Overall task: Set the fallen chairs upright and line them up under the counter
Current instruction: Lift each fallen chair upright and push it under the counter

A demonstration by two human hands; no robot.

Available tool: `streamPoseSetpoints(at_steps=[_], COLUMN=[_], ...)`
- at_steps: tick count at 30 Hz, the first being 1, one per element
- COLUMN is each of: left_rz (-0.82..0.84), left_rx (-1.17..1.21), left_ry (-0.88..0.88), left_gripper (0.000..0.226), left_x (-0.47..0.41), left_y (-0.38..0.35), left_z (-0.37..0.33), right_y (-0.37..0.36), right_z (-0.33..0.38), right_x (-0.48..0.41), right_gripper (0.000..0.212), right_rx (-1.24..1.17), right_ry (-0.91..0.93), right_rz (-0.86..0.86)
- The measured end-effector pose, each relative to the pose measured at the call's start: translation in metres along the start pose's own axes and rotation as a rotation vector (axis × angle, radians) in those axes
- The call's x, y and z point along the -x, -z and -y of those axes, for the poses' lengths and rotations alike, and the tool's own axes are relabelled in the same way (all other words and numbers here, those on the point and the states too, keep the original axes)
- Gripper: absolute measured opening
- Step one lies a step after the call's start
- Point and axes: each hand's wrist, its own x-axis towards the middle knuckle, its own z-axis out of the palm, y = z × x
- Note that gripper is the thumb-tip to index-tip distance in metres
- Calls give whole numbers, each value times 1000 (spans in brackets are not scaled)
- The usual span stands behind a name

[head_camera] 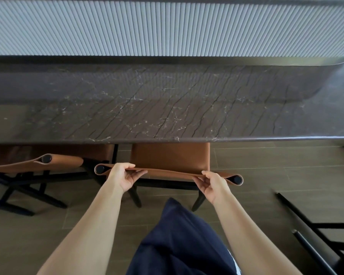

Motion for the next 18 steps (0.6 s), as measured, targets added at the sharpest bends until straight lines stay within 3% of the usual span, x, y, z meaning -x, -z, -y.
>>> streamPoseSetpoints(at_steps=[5, 18], left_rz=[-28, -62], left_rx=[9, -30], left_ry=[-6, -5], left_gripper=[31, 18], left_x=[1, -3], left_y=[-2, -19], left_z=[-3, -23], right_y=[-7, -16], right_z=[-1, 17], right_x=[-2, -6], right_gripper=[21, 10], right_rx=[-13, 38], right_ry=[-24, -73], right_rz=[-19, 101])
